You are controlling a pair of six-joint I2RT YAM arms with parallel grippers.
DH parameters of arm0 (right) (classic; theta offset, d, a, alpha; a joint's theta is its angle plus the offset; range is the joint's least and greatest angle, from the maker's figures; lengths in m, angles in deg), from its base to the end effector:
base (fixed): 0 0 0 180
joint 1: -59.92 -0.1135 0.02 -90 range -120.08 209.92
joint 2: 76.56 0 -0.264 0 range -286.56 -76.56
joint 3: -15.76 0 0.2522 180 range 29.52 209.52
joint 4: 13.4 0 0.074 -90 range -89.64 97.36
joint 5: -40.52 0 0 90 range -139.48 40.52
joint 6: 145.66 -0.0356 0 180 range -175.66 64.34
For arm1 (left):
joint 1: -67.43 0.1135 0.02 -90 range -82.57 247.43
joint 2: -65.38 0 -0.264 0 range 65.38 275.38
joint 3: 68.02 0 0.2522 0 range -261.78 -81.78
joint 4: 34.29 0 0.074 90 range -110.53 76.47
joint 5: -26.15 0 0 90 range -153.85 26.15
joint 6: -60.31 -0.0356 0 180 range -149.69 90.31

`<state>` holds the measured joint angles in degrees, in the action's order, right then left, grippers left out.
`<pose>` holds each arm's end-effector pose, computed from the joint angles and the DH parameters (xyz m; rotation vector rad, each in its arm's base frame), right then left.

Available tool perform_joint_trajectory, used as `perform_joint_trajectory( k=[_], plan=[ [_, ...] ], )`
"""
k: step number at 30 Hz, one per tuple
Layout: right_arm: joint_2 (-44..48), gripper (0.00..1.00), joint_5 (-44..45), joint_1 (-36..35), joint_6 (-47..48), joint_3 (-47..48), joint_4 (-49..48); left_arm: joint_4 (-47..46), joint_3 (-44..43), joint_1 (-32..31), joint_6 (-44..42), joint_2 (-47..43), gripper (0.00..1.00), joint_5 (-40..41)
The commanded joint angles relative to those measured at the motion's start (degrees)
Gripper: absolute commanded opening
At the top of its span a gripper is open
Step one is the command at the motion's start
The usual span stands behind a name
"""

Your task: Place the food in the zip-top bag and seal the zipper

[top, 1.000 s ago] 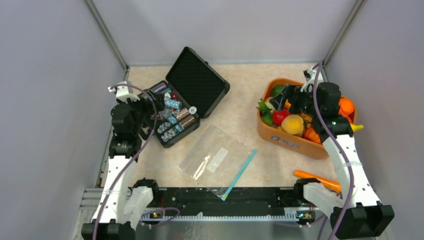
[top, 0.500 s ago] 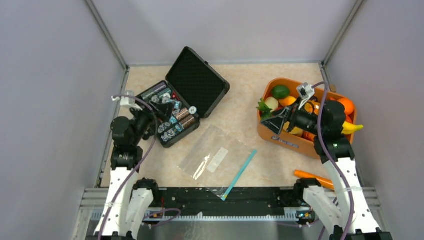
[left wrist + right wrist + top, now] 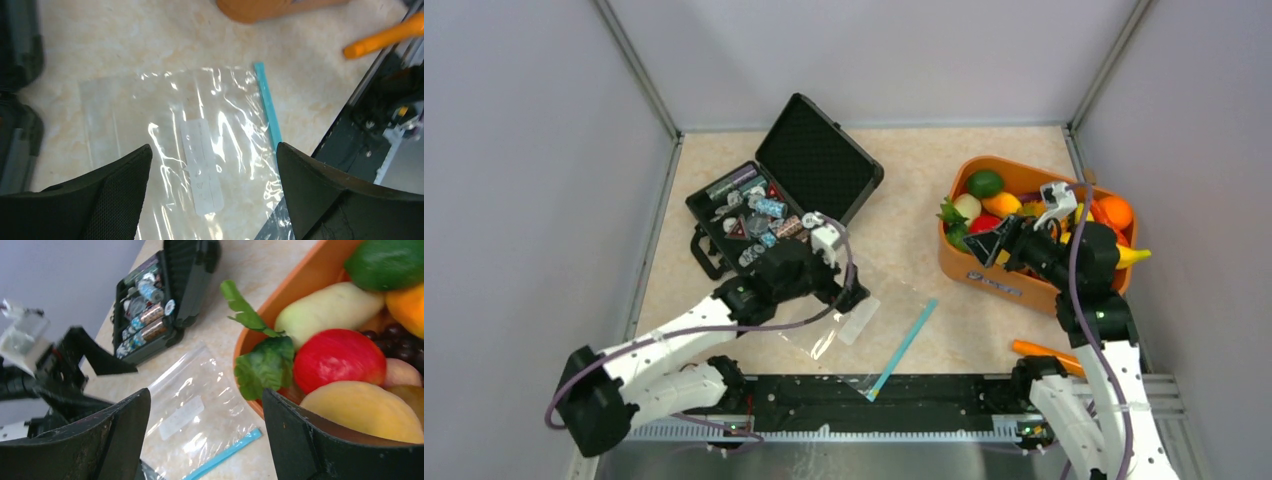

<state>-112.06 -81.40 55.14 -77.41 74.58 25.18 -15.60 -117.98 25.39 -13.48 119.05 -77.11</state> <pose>0.1352 0.0302 0.3392 -0.1256 1.8727 0.8317 0.1547 -0.1505 0.2685 0.6148 1.9662 -0.8778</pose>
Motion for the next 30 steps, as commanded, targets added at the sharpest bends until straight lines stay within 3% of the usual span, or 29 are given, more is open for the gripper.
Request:
perform_joint_trajectory(
  k=[1, 4, 8, 13, 22, 30],
  plan=[
    [3.9, 0.80, 12.4, -0.4, -6.6, -1.6, -2.1, 2.5, -3.9, -9.3, -5.1, 7.8, 0.93, 9.7],
    [6.1, 0.76, 13.4, -0.4, -8.1, -2.2, -3.2, 1.5, -4.6, -14.3, -4.4, 12.4, 0.92, 11.8],
    [8.5, 0.75, 16.9, -0.3, -8.3, -1.7, -2.3, 1.4, -7.5, -20.4, -3.2, 19.5, 0.80, 16.3],
    [9.9, 0.75, 21.9, -0.3, -8.3, -1.2, 0.4, 5.7, -14.2, -26.0, -1.2, 29.7, 0.73, 15.5],
    [9.8, 0.69, 25.1, -0.4, -8.9, -1.3, 2.5, 7.1, -19.0, -30.5, 2.0, 37.8, 0.61, 18.4],
    [9.7, 0.69, 27.4, -0.3, -9.2, -1.5, 3.2, 8.3, -20.6, -32.3, 2.6, 40.5, 0.60, 21.9]
  ],
)
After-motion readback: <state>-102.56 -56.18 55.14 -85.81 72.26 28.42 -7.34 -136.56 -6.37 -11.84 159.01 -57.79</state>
